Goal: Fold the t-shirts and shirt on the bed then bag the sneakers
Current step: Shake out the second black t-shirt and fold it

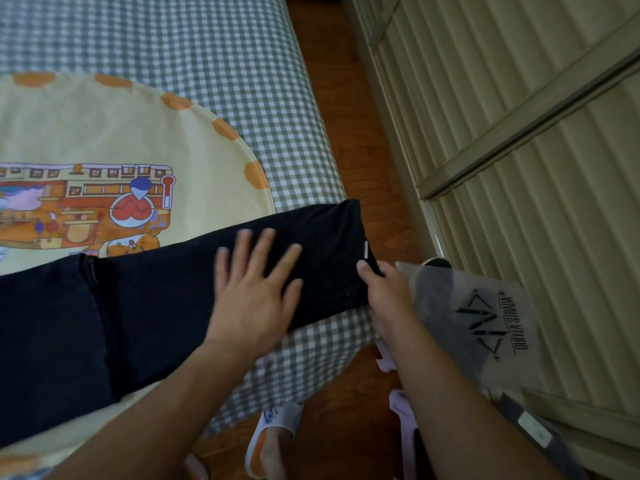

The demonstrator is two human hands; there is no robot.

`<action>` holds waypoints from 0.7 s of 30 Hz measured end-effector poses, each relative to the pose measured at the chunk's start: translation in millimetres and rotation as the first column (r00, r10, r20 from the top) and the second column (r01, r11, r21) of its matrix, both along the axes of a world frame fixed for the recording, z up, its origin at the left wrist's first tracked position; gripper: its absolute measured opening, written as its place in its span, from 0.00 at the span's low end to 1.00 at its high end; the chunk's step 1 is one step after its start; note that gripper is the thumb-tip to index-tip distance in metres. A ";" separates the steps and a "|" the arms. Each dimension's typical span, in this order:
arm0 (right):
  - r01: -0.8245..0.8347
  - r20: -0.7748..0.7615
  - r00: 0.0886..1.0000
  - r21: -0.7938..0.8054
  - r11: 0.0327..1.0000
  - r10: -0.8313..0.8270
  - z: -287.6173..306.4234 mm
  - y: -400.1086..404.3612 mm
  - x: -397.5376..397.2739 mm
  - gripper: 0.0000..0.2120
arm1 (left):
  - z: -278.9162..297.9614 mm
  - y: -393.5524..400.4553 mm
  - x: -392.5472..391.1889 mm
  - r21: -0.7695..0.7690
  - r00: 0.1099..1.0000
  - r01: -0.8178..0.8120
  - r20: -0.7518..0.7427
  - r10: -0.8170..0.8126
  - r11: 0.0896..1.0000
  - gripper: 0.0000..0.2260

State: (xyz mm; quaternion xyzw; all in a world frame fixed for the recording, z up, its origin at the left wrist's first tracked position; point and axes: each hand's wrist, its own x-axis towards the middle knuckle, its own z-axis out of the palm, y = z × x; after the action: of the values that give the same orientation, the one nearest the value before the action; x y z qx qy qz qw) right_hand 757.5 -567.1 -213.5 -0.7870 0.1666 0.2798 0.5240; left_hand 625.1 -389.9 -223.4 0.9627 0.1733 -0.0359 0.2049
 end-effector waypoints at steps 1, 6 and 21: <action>0.016 -0.030 0.999 0.034 0.999 -0.015 -1.9 -1.9 0.1 0.08 | -4.6 9.3 -12.6 0.044 0.996 -0.036 -0.075 0.040 0.998 0.28; -0.013 0.080 0.997 0.001 1.000 0.013 16.0 3.5 -3.9 0.06 | -12.1 29.4 -20.8 -0.010 0.963 0.013 -0.268 -0.015 1.000 0.30; -0.825 0.150 0.215 -0.501 0.262 0.965 79.5 167.0 -155.4 0.19 | 59.6 138.6 -214.8 -0.390 0.677 -0.702 -0.107 0.728 0.596 0.20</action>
State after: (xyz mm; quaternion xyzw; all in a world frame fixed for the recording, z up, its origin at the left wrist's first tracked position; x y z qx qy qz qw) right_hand 602.1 -400.1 -134.0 -0.8432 -0.4055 0.3208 0.1475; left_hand 410.2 -251.3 -163.8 0.7492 0.5263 0.0451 0.3996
